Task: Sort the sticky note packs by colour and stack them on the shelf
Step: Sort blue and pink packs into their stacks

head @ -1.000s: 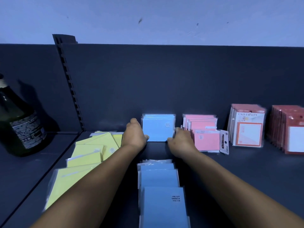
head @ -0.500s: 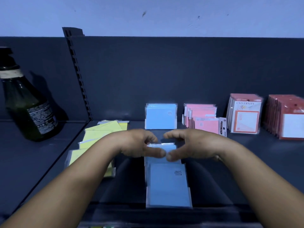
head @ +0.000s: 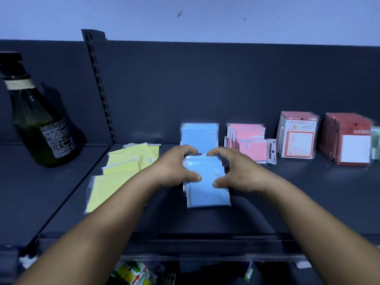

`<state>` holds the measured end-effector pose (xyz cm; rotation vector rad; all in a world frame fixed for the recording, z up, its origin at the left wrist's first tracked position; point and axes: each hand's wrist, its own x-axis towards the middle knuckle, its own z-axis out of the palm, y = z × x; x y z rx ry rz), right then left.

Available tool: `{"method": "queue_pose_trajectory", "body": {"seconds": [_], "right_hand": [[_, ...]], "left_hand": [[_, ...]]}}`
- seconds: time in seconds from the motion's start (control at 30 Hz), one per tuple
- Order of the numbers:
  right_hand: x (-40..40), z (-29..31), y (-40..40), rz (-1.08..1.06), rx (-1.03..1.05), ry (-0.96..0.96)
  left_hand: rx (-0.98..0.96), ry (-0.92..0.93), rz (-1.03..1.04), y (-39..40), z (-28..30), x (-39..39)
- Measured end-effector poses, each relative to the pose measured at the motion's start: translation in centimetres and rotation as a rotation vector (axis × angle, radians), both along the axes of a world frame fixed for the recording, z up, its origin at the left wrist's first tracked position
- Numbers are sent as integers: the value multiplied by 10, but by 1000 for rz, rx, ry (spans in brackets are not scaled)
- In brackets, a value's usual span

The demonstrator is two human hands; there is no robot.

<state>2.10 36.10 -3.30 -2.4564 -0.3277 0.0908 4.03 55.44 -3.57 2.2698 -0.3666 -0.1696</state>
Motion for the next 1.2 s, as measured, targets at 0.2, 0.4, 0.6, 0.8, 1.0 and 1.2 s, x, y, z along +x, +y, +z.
{"method": "queue_pose_trajectory", "body": {"seconds": [0.2, 0.4, 0.6, 0.8, 1.0, 1.2], "right_hand": [[8, -9, -3, -93, 250, -14], [7, -12, -8, -75, 463, 2], [16, -14, 1, -83, 400, 57], [25, -11, 0, -70, 379, 99], [29, -25, -2, -111, 530, 139], [30, -32, -1, -139, 484, 18]], "left_hand": [[-99, -136, 34, -4, -7, 0], [-183, -68, 19, -6, -12, -1], [-225, -44, 99, -18, -17, 7], [-198, -57, 63, -19, -14, 15], [-196, -54, 96, -19, -29, 16], [-237, -53, 151, -14, -31, 17]]}}
